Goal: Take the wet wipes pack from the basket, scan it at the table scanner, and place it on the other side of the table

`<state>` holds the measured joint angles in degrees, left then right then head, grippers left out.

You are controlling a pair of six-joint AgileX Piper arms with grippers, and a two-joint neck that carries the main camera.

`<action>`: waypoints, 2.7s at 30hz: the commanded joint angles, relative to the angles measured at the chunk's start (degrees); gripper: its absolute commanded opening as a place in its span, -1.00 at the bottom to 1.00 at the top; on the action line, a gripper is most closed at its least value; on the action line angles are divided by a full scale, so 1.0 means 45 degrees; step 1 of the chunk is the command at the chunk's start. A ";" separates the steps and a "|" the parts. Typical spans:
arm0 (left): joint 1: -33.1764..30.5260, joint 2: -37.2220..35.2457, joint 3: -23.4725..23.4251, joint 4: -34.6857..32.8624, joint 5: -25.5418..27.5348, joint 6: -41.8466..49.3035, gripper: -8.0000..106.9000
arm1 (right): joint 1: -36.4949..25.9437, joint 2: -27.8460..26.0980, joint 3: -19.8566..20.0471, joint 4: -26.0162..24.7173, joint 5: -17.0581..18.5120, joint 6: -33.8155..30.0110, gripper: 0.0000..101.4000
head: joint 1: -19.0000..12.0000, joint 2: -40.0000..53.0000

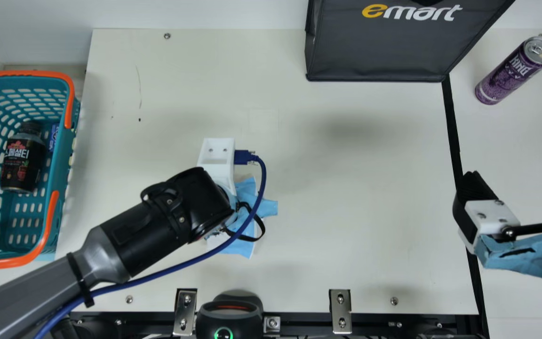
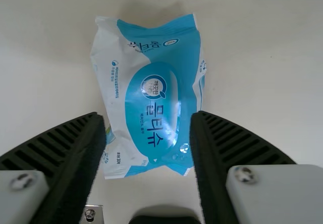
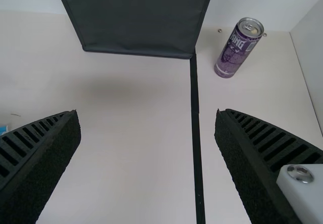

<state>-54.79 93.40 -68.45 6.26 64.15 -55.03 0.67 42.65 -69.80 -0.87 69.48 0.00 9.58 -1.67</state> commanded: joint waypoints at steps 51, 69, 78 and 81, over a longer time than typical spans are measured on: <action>0.0257 0.1212 0.1261 -0.0541 -0.1998 0.1371 -1.00 | 0.0000 0.0000 0.0000 0.0000 -0.0011 0.0000 0.87 | -0.0369 0.0020; 0.0368 0.0647 0.1005 0.0061 -0.2420 0.0635 -1.00 | 0.0000 0.0000 0.0000 0.0000 -0.0011 0.0000 0.87 | -0.0369 0.0020; 0.0460 0.0560 0.0989 0.0272 -0.2746 0.0359 -1.00 | 0.0000 0.0000 0.0000 0.0000 -0.0011 0.0000 0.87 | -0.0369 0.0020; 0.0530 0.0561 0.0995 0.0359 -0.2886 0.0239 -1.00 | 0.0000 0.0000 0.0000 0.0000 -0.0011 0.0000 0.87 | -0.0369 0.0020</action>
<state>-52.51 95.95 -63.96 7.77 51.34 -53.78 0.67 42.65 -69.80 -0.87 69.43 0.00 9.58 -1.67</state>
